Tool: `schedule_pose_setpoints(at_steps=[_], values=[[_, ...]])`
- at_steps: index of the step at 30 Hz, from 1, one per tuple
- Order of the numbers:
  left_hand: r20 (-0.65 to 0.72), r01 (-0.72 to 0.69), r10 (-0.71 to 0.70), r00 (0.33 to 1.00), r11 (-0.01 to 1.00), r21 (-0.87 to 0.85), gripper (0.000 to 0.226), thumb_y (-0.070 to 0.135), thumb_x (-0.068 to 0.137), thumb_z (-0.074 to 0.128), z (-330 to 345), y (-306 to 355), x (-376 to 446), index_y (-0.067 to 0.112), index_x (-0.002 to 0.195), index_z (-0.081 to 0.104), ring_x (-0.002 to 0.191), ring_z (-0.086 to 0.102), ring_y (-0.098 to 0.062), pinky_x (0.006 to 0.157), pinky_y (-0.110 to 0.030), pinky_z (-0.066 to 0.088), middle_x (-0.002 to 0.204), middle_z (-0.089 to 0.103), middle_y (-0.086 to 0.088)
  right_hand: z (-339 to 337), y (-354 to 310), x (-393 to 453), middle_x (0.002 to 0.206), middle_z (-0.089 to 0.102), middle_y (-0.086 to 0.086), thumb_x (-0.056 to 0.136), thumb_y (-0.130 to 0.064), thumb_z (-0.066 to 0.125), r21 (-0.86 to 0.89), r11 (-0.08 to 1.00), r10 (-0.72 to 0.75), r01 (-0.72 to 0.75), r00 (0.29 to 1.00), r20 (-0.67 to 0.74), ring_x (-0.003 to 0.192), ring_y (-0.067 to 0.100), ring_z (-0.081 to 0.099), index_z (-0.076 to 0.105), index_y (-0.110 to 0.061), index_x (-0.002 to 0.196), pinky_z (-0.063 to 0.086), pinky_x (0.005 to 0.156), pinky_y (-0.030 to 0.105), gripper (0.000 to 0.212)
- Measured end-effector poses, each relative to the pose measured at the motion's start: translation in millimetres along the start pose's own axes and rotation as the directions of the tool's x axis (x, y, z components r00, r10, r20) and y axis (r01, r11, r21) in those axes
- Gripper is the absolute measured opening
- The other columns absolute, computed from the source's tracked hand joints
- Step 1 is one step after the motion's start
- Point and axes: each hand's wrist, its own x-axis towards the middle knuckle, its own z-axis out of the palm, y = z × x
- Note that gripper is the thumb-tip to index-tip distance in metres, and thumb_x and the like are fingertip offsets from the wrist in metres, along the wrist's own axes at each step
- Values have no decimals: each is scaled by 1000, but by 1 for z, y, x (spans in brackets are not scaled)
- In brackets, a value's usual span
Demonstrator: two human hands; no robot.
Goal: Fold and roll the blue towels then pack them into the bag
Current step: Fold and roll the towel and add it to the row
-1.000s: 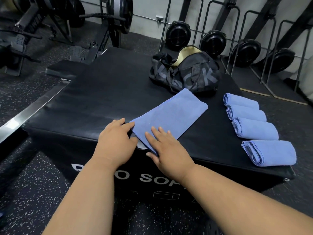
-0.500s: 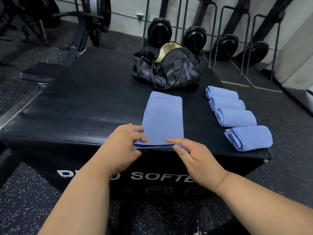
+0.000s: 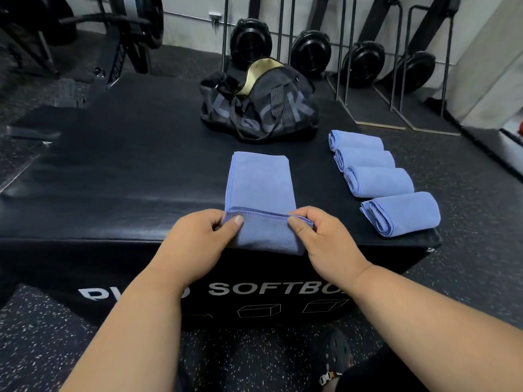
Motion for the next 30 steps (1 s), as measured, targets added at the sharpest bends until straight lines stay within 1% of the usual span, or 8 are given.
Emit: schedule_pose_setpoints(at_steps=[2, 5, 13, 17, 21, 23, 26, 30], values=[[-27, 26, -27, 999, 1000, -9, 43, 60, 95, 62, 3, 2, 3, 20, 79, 59, 64, 53, -17, 65, -38, 46, 66, 57, 8, 1, 3, 9, 100, 71, -27, 103, -30, 65, -5, 1000, 19, -19, 1000, 9, 97, -3, 66, 74, -30, 99, 43, 81, 8, 10], [-18, 40, -40, 999, 999, -14, 28, 59, 94, 64, 2, 3, 7, 31, 92, 69, 77, 63, -18, 75, -40, 54, 84, 67, 1, 3, 7, 21, 101, 72, -30, 102, -33, 68, -20, 999, 36, -36, 999, 29, 100, -5, 66, 76, -31, 100, 44, 83, 6, 9], [-77, 107, -101, 992, 991, 80, 34, 52, 94, 66, 6, 5, 18, 22, 79, 63, 69, 58, -18, 66, -36, 50, 78, 65, -1, 3, 15, 33, 108, 70, -22, 100, -43, 68, -58, 992, 111, -109, 993, 28, 99, -7, 62, 71, -38, 110, 43, 78, 4, 12], [-84, 153, -144, 986, 982, 113, 32, 53, 95, 65, 5, 8, 21, 26, 78, 62, 71, 61, -18, 62, -35, 47, 73, 66, 5, 4, 19, 38, 89, 68, -20, 98, -46, 70, -88, 988, 133, -130, 991, 34, 81, -3, 61, 70, -39, 109, 42, 70, 14, 13], [-119, 189, -168, 979, 962, 197, 35, 56, 93, 65, 9, 12, 24, 24, 78, 60, 67, 60, -17, 59, -32, 43, 68, 64, 6, 3, 25, 43, 65, 53, -44, 98, -47, 70, -117, 985, 134, -127, 990, 51, 68, -12, 53, 67, -37, 115, 35, 65, 10, 20], [-138, 200, -171, 976, 950, 238, 32, 55, 92, 66, 11, 14, 25, 27, 81, 58, 70, 61, -14, 59, -32, 44, 71, 65, 7, 3, 25, 44, 61, 49, -46, 98, -46, 70, -126, 984, 132, -124, 990, 58, 65, -15, 50, 66, -37, 118, 35, 63, 8, 22], [-203, 132, -80, 976, 958, 253, 20, 45, 88, 72, 12, 19, 22, 35, 95, 56, 79, 62, -7, 64, -32, 48, 84, 65, 14, 4, 25, 42, 64, 50, -34, 97, -46, 72, -119, 986, 124, -118, 991, 43, 67, -11, 50, 66, -37, 120, 36, 65, 8, 25], [-203, -179, 248, 947, 936, 304, 24, 36, 90, 77, 20, 24, 21, 40, 113, 69, 109, 51, -6, 86, -24, 41, 113, 60, 21, 7, 24, 40, 74, 47, -26, 96, -46, 73, -139, 986, 101, -96, 994, 30, 69, -10, 50, 64, -37, 120, 36, 65, 8, 26]])
